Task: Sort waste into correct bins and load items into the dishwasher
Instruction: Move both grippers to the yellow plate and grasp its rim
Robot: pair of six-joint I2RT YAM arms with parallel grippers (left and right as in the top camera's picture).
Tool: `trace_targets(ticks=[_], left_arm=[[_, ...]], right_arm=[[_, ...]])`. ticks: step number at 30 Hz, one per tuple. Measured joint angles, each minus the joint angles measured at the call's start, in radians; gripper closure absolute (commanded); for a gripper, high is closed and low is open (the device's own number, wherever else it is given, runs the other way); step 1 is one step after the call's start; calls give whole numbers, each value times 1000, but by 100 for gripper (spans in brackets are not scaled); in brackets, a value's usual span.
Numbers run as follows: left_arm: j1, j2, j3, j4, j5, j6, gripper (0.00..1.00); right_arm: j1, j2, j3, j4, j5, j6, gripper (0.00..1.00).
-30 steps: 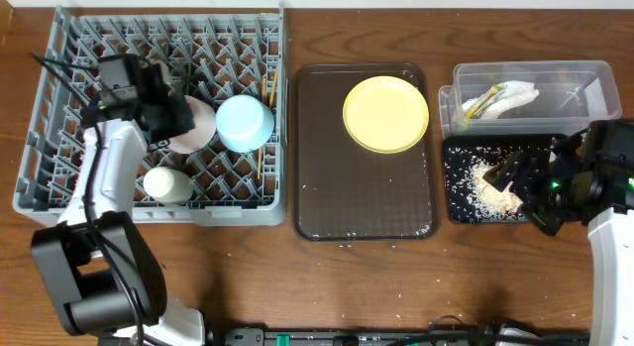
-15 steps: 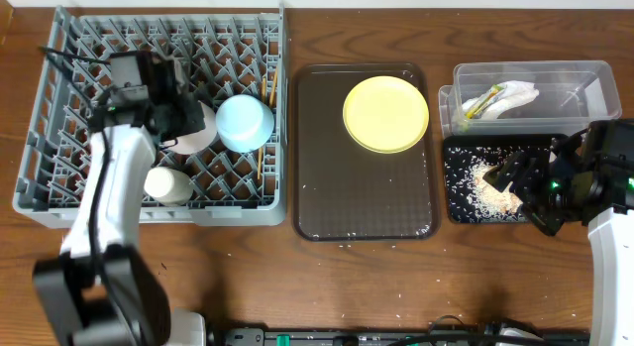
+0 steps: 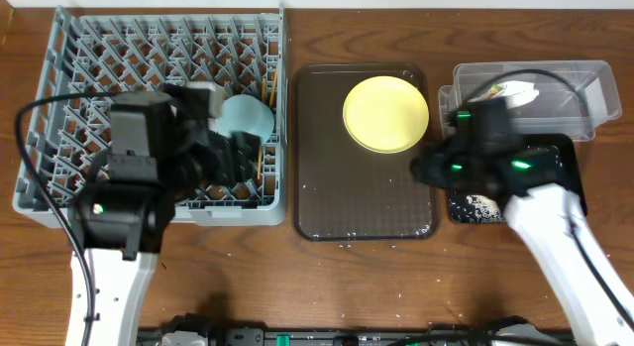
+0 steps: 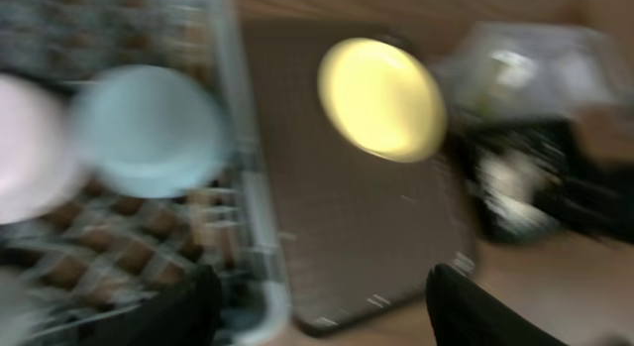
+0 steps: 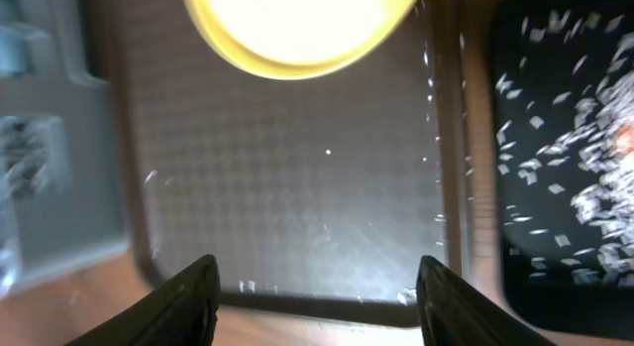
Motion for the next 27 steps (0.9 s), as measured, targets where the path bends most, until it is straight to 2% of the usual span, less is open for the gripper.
trace_targets(ticks=[3,8,12,15,20,22,23,27], left_arm=[[-73,-6,0,-37,97,0,31],[-141,5,0,-96,142,0,31],[-158,6,0,-114,156,0,31],[-158,6,0,-116,158,0,31],[-158,6,0,-116,158,0,31],[-158,6,0,-116,158,0,31],[-158,6,0,-116,158,0,31],[-158,6,0,-115,158,0,30]], right_arm=[[64,145,-2,123,99,170,49],[68,311,0,287,138,345,41],[68,423,-1,425,149,450,41],[68,481,0,529,142,488,59],[70,537,1,564,136,519,74],[75,539,6,549,137,524,88],[80,542,10,526,140,527,99],[87,541,22,463,111,543,99]])
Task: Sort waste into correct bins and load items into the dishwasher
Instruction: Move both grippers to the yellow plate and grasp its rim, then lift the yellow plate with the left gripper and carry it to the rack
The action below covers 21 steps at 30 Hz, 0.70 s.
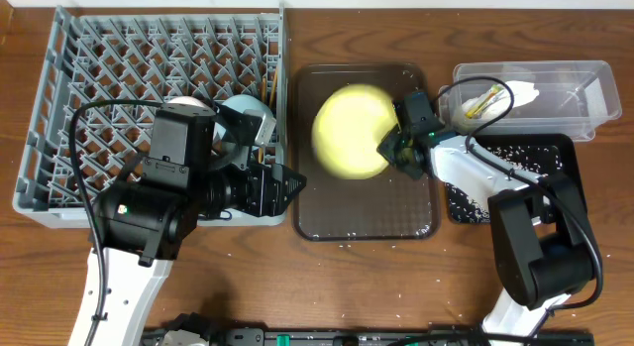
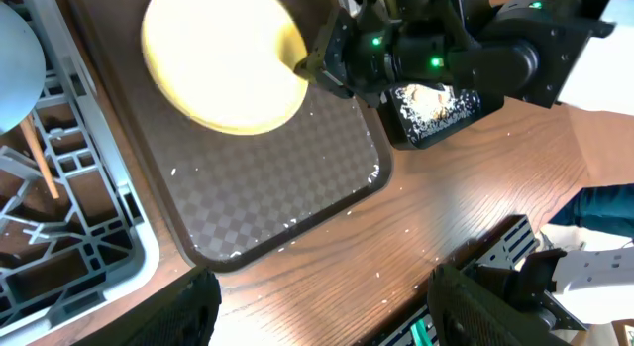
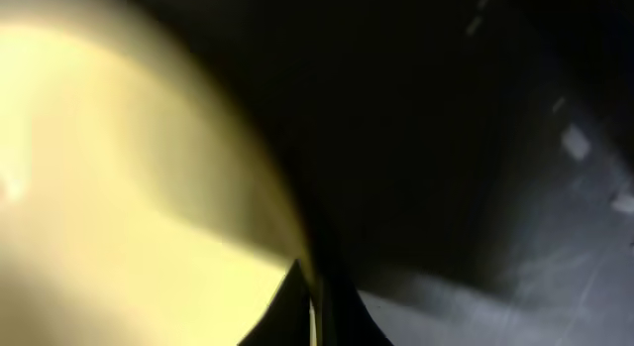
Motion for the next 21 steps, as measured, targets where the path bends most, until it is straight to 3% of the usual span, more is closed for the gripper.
trace_targets(ticks=[9,14,21], left_arm=[[0,0,0,5,0,-3,23],[0,0,0,46,0,-19,10],[0,18,0,181,1,-102,7]], right_arm=[[1,-61,-14,-91,-82,-149,99],[-69,-286,-23,-171,-141,-316,99],[-212,-543,-21,-174,-443,-553,99]])
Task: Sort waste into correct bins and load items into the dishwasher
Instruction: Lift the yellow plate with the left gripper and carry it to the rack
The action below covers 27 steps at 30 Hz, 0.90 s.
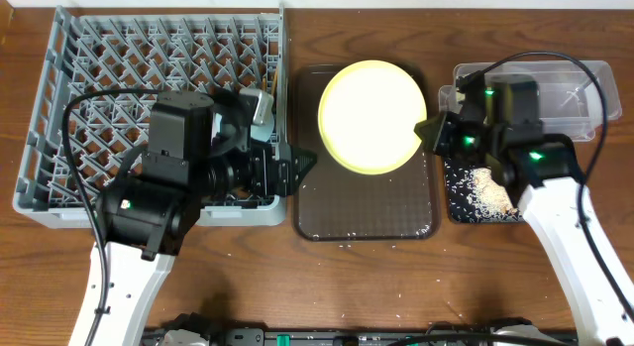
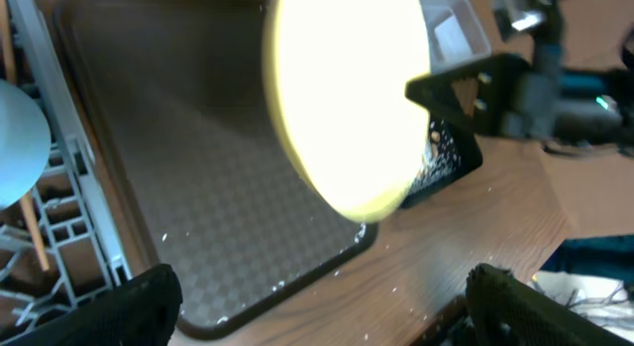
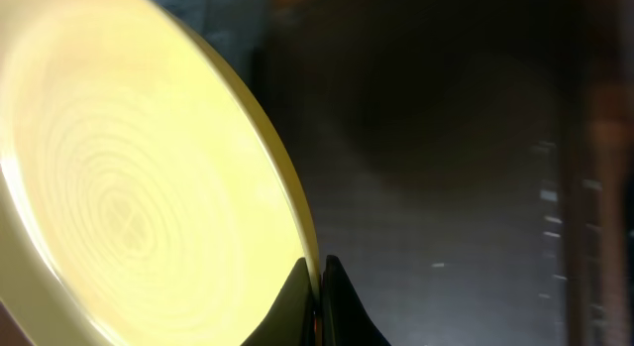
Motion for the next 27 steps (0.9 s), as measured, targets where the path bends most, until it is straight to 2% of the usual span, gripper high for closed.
trace_targets(ticks=[3,5,7,10,12,13,16,19,22,25,26,27], left_arm=[[-2,18,0,35,16,-33,8],[-12,32,0,61,39,-44,17],[-29,50,0,73,63,-50,42],[-48,75,0,73,84,-62,72],[-52,85,0,73,96,-64,89],[-51,85,0,75,96,-68,92],[-48,85,-1,88,79,-63,93],[-61,82,-2,87,4,-34,93],[-61,54,-2,45,-211,13,92],[-60,-2,-2,8,-511,69,92],[-60,-32,-2,1,-655,98,93],[-58,-48,-2,1,-737,116,92]], right_arm=[[4,-41,0,1,-127,-55,99],[10,-51,0,9,-171,-76,99],[27,-56,0,26,-220,-98,99],[79,-57,0,49,-301,-132,99],[104,-58,-1,48,-299,-142,99],[105,-58,-2,47,-299,-145,99],[108,-62,-1,32,-274,-157,93],[109,-63,-1,-23,-218,-168,71],[102,-63,-1,-85,-123,-170,54],[93,-63,-1,-129,-53,-175,41],[89,-63,-1,-143,-22,-175,40],[86,-63,-1,-147,-5,-181,39]])
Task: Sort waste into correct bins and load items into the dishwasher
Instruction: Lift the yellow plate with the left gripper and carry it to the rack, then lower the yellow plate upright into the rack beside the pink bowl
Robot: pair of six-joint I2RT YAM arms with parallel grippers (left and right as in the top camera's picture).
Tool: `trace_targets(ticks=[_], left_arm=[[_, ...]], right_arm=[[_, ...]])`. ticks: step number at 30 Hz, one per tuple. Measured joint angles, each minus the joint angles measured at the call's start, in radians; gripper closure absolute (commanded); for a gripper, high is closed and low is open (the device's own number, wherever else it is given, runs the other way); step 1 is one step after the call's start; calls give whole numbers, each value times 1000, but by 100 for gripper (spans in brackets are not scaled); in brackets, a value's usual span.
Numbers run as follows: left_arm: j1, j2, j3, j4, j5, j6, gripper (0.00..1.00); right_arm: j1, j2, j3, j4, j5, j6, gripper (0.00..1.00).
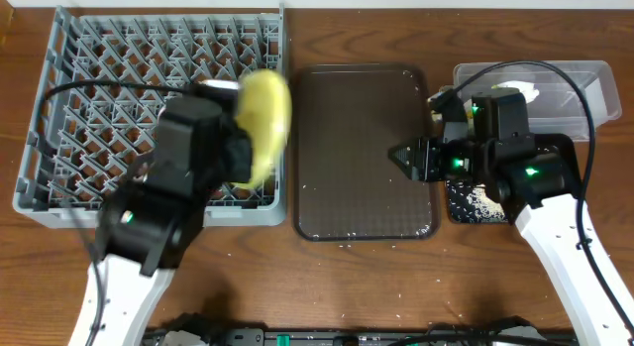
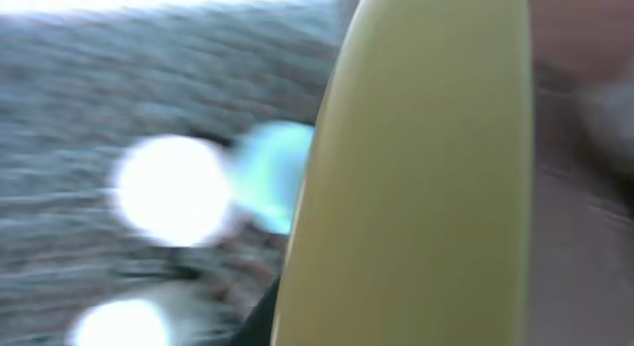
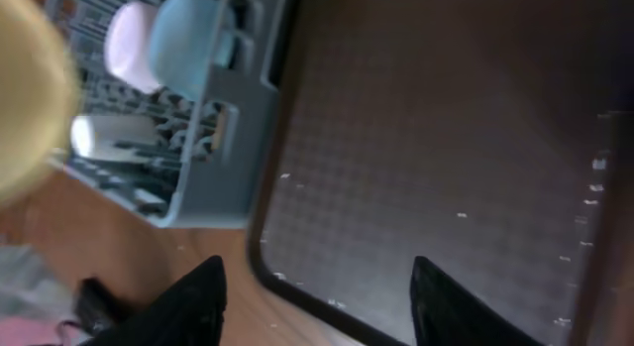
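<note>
The yellow plate [image 1: 264, 120] stands on edge, blurred, over the right rim of the grey dish rack [image 1: 99, 58]. My left gripper [image 1: 241, 148] is shut on it. In the left wrist view the yellow plate [image 2: 426, 168] fills the frame, with one dark finger [image 2: 263, 314] against its edge. My right gripper [image 1: 404, 158] stands open and empty over the right side of the brown tray [image 1: 362, 197]. In the right wrist view the right gripper [image 3: 319, 311] hangs above the tray [image 3: 436, 158], and the plate [image 3: 30, 98] shows at the far left.
A pink cup [image 3: 133, 34] and a blue cup [image 3: 194, 44] sit in the rack near its right side. A clear bin [image 1: 565, 83] stands at the back right, with a black bin [image 1: 495, 202] of white scraps in front of it.
The plate was in my right gripper, upright over the tray, with the left gripper open beside it. Now the left gripper holds it at the rack's right edge, and the right gripper is open.
The plate lay flat at the back of the tray with both grippers open. Then my right gripper was shut on its rim and it was tilted. Then it stood upright facing the open left gripper. Now the left gripper has it at the rack.
</note>
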Motion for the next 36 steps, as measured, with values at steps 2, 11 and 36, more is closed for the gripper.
trace_targets(ticks=[2,11,36], left_arm=[[0,-23,0,0,-189,34,93],[72,78,0,101,-607,260,92],[399,564,0,405,-443,477,92]], right_arm=[[-2,0,0,-5,24,-6,38],[-3,0,0,-17,70,-9,34],[-3,0,0,-54,101,-21,31]])
